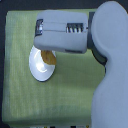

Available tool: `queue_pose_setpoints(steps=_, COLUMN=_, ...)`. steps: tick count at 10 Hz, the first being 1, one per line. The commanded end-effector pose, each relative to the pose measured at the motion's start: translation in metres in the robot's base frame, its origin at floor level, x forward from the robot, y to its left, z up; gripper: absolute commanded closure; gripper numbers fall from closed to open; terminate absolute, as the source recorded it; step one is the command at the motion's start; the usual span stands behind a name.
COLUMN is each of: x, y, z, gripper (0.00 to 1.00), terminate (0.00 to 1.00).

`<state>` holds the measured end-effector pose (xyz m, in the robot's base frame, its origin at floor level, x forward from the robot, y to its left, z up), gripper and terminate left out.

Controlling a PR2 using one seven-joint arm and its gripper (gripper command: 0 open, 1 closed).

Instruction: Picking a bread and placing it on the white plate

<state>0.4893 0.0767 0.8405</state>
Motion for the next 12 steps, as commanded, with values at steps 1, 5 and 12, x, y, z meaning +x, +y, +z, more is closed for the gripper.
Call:
queue_pose_setpoints(steps=1, x=-0.015, y=0.048, z=-0.022, gripper=1.00, terminate=0.00)
queue_pose_setpoints(steps=5, x=-0.013, y=0.052, z=-0.023, gripper=1.00, terminate=0.00)
queue_pose_setpoints(steps=12, x=-0.024, y=0.058, z=-0.028, gripper=0.00, terminate=0.00)
